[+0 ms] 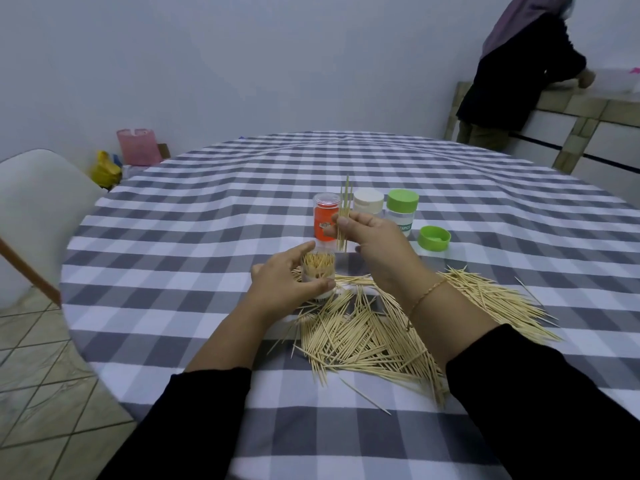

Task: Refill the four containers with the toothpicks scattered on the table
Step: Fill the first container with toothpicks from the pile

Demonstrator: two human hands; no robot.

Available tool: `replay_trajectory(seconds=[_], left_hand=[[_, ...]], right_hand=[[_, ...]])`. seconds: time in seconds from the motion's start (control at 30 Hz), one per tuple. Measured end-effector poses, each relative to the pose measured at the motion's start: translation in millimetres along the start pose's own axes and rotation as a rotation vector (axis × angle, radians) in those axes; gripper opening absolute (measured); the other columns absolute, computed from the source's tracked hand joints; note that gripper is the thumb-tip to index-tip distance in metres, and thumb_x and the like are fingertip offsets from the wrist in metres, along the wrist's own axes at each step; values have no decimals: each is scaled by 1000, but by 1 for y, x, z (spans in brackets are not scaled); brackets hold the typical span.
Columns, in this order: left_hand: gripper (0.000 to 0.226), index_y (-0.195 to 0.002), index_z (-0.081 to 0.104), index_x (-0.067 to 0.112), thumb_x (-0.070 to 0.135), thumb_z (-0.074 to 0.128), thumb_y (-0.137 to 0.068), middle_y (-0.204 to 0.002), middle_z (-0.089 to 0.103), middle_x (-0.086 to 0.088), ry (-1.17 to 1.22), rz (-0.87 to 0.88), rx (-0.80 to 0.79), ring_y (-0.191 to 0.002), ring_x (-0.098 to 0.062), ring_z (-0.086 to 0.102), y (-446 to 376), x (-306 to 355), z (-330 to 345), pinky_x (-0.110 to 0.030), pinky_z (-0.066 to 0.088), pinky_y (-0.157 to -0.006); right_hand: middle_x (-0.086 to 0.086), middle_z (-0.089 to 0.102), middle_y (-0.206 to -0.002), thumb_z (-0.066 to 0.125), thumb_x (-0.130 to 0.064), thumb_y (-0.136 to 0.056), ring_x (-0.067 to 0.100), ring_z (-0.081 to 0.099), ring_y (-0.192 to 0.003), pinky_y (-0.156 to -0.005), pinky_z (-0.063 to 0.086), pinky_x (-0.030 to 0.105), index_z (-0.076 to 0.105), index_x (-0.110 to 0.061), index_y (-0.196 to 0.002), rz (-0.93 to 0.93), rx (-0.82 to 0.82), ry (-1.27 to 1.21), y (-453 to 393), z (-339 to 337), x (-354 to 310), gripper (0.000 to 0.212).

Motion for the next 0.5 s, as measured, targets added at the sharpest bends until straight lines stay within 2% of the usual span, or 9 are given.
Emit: replay_trajectory(seconds=[0.07, 0.1, 0.23, 0.4, 0.5], left_hand=[[90, -140, 44, 39, 64, 69, -58, -132, 60, 7, -8, 7, 10, -127, -18, 49, 0, 0, 0, -50, 32, -110], [89, -140, 44, 39, 64, 69, -58, -132, 60, 7, -6, 9, 12, -127, -18, 49, 0, 1, 0, -50, 32, -110], [90, -138, 46, 41, 69, 68, -55, -124, 64, 12, 20, 12, -4, -123, -13, 53, -2, -1, 1, -49, 33, -109], [80, -136, 48, 44, 68, 65, -62, -117, 66, 19, -29, 57, -6, -118, -8, 53, 1, 6, 0, -45, 30, -107], [75, -136, 48, 44, 64, 63, -65, -116, 66, 17, -61, 69, 14, -119, -8, 51, 1, 10, -1, -40, 26, -103]], right_hand=[[3, 66, -83, 49, -11, -97, 1, 64, -65, -47, 44, 7, 63, -9, -100, -27, 11, -96, -1, 5, -1, 15], [3, 66, -83, 49, -11, -97, 2, 63, -69, -48, 45, 8, 63, -11, -99, -35, 11, -130, -2, 9, 0, 14], [3, 69, -91, 50, -14, -97, 12, 64, -83, -60, 56, 29, 62, -14, -98, 9, -6, -202, -4, 22, 17, 12], [3, 68, -99, 51, -11, -96, 12, 65, -85, -63, 57, 24, 63, -9, -106, 23, -10, -155, 1, 27, 32, 16], [11, 61, -119, 55, -8, -93, 22, 64, -94, -60, 56, 22, 65, -6, -106, 28, 4, -133, -1, 24, 40, 16]])
Point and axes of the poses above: each hand's wrist, its own y-axis away from the middle knuckle, its own z-axis out of the palm, x = y × z, the point moved 6 cm from there along -y, towards the middle knuckle
